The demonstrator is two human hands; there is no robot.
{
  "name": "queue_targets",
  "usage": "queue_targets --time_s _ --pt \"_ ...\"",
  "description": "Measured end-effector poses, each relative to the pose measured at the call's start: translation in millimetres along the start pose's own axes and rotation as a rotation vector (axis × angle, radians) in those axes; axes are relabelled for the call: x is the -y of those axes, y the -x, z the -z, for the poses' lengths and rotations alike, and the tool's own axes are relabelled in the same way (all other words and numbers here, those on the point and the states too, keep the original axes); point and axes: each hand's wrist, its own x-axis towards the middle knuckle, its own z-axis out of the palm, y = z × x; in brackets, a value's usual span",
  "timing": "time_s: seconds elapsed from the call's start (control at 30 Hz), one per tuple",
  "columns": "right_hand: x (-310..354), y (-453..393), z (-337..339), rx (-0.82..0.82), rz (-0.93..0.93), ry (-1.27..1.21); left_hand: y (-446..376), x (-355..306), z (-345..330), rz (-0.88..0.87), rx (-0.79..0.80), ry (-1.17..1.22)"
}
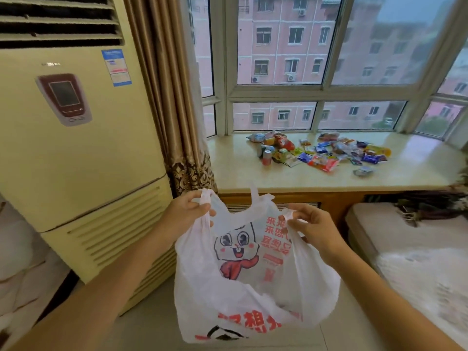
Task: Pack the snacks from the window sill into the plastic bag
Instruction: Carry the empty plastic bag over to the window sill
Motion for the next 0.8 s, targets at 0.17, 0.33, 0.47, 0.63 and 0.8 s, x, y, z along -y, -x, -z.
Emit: queue_targets --time_s 0.17,0.33,0.47,0.63,0.8 --pt "-12.4 -69.8 24.9 -0.029 -0.038 -0.001 -88.5 4.7 -31.9 0.002 0.099 -0.002" --pt "-17.8 -154.7 40.8 -0.066 -0.087 -0.037 -185.2 10.1 -46.7 0.025 0.131 0.035" --pt "-18.0 -222.2 46.2 -0.078 -0.09 -0.061 -260.2 12.2 -47.7 0.041 0.157 0.049" --pt "-20.5 -313.0 55.8 -0.052 -0.089 -0.085 -347.8 6.6 -50.9 0.028 0.16 0.031" --pt "-27.1 -407.7 67.9 -0.008 -0.117 -0.108 -436.3 10.5 -55.7 0.046 0.132 -0.005"
